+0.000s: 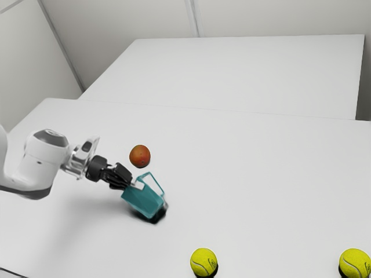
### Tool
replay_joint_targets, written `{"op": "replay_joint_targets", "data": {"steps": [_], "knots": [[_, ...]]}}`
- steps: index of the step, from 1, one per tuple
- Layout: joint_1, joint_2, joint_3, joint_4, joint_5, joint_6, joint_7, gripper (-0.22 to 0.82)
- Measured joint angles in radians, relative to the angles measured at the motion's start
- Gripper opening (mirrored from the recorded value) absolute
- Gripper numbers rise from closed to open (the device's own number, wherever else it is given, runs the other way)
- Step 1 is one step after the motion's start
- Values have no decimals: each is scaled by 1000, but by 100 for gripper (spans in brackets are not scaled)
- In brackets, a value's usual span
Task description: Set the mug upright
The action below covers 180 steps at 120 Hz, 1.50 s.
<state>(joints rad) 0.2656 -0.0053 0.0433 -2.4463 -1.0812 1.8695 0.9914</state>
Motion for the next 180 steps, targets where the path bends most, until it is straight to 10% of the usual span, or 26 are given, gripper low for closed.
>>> {"op": "replay_joint_targets", "data": {"steps": [67, 180], "knots": [[-29, -246, -21, 48, 294, -18, -121, -18], [-51, -269, -195, 62, 1000, 217, -738, -18]]}}
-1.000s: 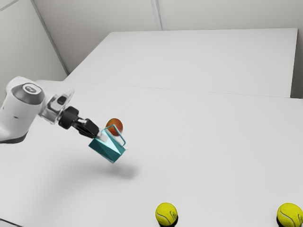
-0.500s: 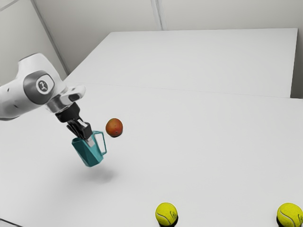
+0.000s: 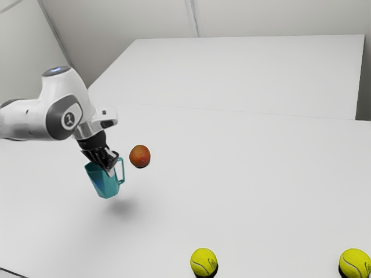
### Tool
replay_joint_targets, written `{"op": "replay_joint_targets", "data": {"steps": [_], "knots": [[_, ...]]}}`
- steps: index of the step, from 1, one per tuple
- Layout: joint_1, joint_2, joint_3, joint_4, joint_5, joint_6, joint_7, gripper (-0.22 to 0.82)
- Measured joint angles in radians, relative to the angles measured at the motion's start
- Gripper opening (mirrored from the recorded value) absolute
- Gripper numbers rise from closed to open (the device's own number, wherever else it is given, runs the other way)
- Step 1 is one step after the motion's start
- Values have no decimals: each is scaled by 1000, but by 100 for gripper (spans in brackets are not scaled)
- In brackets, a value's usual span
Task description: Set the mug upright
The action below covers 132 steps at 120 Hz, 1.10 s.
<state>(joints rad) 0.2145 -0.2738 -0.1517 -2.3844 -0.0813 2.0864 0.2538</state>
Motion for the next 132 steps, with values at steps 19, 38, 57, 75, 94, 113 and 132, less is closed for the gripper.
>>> {"op": "replay_joint_targets", "data": {"steps": [19, 38, 57, 75, 94, 113, 132], "knots": [[-11, 22, -5, -16, 49, 68, -69, -18], [-15, 38, -7, -45, 79, 138, -125, -18], [-23, 39, -9, -84, 96, 203, -171, -18], [-24, 40, -11, -93, 127, 251, -208, -18], [-25, 58, -17, -95, 151, 292, -240, -18], [-31, 79, -17, -95, 163, 314, -268, -18], [-36, 94, -17, -94, 166, 324, -289, -18]]}}
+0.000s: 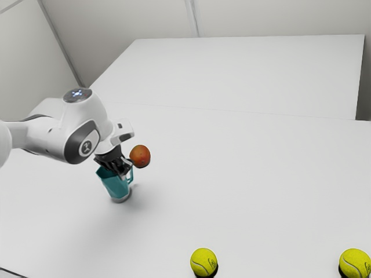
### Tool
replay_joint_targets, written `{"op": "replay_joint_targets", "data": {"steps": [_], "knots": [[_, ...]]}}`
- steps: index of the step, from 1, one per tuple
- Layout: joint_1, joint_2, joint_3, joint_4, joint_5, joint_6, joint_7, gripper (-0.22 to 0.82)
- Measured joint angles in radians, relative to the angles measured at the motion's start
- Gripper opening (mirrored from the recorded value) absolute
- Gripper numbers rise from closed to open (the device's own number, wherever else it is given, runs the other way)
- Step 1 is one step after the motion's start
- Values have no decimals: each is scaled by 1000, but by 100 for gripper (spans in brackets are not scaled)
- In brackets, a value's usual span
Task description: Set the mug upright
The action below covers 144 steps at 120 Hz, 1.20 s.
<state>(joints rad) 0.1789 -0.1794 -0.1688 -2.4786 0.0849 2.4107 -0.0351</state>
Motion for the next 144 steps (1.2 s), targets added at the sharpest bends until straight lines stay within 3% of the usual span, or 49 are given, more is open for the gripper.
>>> {"op": "replay_joint_targets", "data": {"steps": [31, 80, 144], "knots": [[-4, 14, 0, 1, 1, 15, -25, -17], [-12, -2, 0, 1, -2, 20, -42, 2], [-28, -71, 1, 1, -7, -3, -50, 46]]}}
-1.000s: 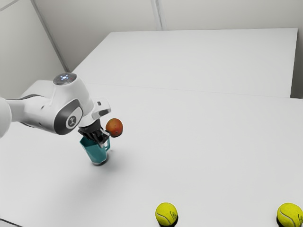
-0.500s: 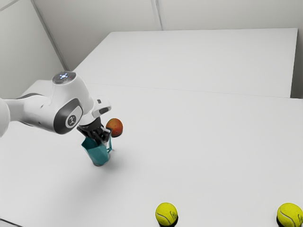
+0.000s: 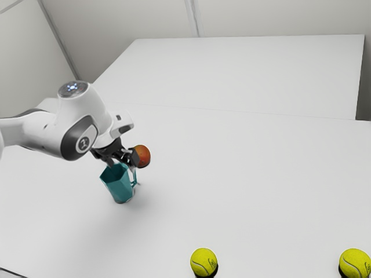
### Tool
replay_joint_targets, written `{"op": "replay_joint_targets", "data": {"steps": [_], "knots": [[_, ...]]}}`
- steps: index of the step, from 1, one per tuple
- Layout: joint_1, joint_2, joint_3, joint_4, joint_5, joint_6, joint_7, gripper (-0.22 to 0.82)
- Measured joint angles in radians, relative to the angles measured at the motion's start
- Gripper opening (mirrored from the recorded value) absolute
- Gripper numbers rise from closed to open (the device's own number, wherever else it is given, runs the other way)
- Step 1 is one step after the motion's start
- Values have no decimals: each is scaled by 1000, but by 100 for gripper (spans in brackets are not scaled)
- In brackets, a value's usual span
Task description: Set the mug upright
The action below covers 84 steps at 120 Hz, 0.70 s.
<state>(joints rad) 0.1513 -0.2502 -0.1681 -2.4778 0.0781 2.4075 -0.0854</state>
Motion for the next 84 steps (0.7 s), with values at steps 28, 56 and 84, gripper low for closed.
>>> {"op": "replay_joint_targets", "data": {"steps": [28, 56, 84], "knots": [[-6, -13, -1, 86, -31, -107, -1, 54], [-18, 36, -8, 344, -50, -387, -1, 57], [-107, 150, 52, 550, -54, -585, 0, 58]]}}
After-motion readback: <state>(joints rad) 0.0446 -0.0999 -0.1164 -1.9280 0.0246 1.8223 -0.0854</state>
